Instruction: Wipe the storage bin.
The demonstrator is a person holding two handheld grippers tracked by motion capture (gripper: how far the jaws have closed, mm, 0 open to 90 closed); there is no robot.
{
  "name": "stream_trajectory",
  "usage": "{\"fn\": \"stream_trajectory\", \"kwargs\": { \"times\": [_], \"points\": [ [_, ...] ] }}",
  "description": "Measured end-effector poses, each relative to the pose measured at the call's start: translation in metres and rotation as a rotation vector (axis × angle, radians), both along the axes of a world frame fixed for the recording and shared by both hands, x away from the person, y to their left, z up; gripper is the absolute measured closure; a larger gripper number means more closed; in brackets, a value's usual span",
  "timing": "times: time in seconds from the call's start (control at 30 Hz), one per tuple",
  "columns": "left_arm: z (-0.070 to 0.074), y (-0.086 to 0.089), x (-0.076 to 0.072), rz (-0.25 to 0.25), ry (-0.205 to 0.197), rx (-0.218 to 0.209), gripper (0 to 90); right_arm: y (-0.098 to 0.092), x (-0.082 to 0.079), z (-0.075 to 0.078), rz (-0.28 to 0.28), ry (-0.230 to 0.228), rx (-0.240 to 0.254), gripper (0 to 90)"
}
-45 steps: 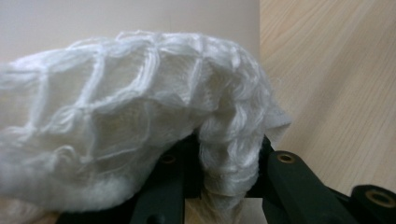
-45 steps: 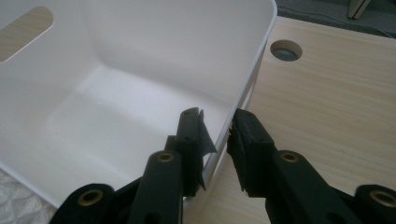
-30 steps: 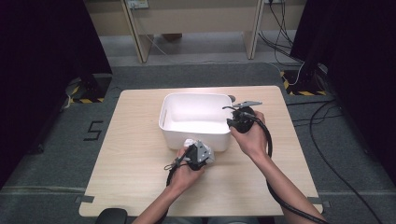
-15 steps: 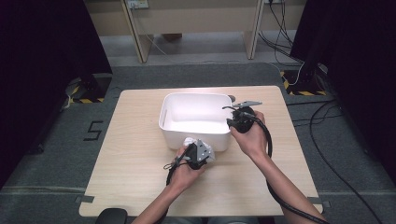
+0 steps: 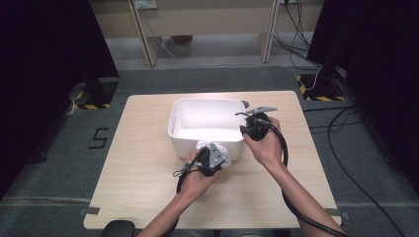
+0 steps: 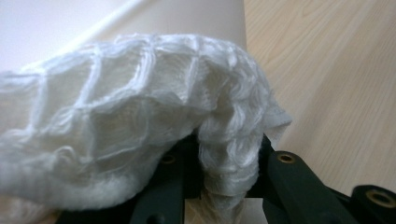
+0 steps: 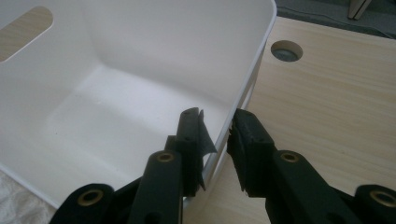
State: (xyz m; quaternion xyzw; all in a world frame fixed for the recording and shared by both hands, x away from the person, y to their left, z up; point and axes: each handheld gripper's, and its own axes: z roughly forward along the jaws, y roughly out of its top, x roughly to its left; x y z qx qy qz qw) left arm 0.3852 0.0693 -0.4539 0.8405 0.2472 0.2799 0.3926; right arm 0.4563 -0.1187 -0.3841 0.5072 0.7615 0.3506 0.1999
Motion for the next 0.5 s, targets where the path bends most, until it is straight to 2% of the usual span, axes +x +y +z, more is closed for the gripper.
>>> {"fn": "stream_trajectory", "kwargs": {
  "times": [0.2, 0.5],
  "points": [
    [0.012, -0.002, -0.001, -0.009, -0.024, 0.000, 74.3, 0.000, 0.000, 0.000, 0.000, 0.000, 0.001, 73.7],
    [0.016, -0.003, -0.002, -0.011, -0.036, -0.010, 74.2, 0.000, 0.000, -0.001, 0.004, -0.002, -0.003, 73.7]
  ]
}}
